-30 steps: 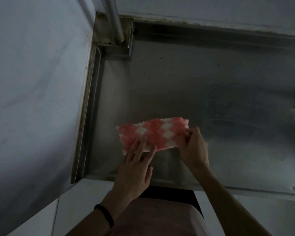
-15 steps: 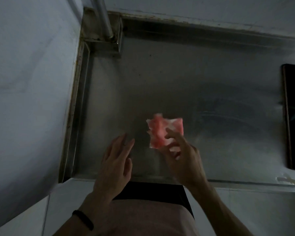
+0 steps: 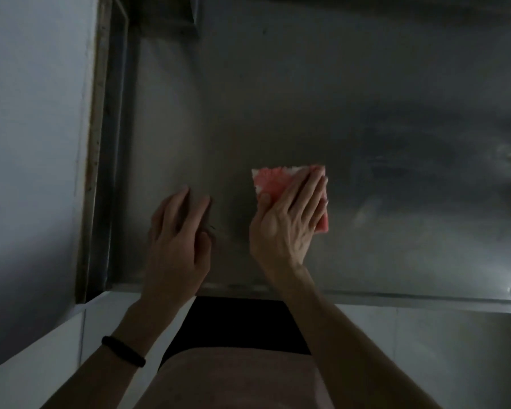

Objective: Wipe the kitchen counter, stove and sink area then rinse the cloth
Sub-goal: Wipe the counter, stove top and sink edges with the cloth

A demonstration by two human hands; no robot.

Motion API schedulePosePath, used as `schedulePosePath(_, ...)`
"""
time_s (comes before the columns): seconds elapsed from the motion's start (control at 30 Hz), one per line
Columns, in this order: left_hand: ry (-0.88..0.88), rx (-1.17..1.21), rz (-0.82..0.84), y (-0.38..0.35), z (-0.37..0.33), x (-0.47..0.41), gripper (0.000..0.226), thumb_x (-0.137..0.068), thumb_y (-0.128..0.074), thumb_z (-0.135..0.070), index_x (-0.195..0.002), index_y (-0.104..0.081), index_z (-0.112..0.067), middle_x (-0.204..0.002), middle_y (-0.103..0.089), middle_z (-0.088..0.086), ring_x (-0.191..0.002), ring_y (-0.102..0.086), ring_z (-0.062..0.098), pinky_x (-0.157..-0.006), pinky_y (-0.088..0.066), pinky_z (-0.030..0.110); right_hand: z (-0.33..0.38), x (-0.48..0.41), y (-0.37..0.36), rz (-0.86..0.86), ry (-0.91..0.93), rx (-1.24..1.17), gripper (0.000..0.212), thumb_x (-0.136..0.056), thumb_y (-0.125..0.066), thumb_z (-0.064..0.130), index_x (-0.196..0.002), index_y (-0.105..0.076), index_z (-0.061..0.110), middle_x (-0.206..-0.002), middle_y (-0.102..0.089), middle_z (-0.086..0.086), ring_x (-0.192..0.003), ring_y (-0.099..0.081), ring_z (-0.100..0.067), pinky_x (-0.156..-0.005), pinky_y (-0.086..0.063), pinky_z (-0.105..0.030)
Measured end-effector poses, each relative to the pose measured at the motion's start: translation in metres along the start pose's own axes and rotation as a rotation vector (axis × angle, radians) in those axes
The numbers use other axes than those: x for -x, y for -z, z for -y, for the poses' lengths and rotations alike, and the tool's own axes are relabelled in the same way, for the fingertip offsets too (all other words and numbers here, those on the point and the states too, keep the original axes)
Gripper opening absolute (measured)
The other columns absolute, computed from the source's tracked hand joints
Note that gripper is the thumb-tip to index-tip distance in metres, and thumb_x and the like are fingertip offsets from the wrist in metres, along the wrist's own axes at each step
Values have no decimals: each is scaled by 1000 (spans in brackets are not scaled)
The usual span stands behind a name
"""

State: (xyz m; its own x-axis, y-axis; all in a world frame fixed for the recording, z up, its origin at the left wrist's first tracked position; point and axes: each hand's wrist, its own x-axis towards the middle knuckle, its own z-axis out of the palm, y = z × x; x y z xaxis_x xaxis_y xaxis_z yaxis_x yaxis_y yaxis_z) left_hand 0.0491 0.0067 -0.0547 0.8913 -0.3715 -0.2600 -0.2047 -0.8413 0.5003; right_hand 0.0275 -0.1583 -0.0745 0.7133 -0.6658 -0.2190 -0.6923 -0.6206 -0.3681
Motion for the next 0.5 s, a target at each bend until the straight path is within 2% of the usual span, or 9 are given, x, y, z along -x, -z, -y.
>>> schedulePosePath(0.13,-40,-3,-35,0,2,-5,56,-97,-55,-13,-154,-51,-11,-167,-33,18,-155,-26,39,-121,-35,60,-24,-72,6,-71,203,129,76,-107,-36,45,-163,-17,-3,-172,-12,-22,-161,-11,-36,-131,-5,-45)
schedulePosePath(0.27,-58,7,-70,6,-1,-13,58,-93,-62,-5,-151,-54,-8,-163,-39,19,-153,-32,39,-124,-31,53,-31,-135,18,-63,247,131,74,-108,-32,47,-164,-16,1,-173,-12,-20,-161,-10,-35,-131,-7,-49)
schedulePosePath(0.33,-72,10,-89,9,-4,-18,54,-94,-59,-5,-148,-55,-5,-161,-42,21,-151,-35,41,-122,-33,56,-29,-117,15,-72,240,123,73,-109,-32,46,-164,-19,0,-173,-14,-21,-161,-12,-35,-130,-10,-50)
schedulePosePath(0.4,-84,21,-94,11,-9,-24,52,-97,-55,-6,-148,-55,-4,-160,-41,22,-151,-35,40,-121,-35,56,-35,-62,6,-64,281,100,71,-110,-34,43,-163,-21,-2,-172,-15,-22,-161,-13,-35,-129,-13,-51)
schedulePosePath(0.5,-130,29,-75,9,-20,-37,55,-95,-60,-2,-150,-53,-4,-161,-40,21,-151,-35,39,-119,-38,59,-52,49,-11,69,394,87,74,-109,-37,46,-165,-15,2,-174,-6,-17,-162,-6,-30,-131,-7,-49)
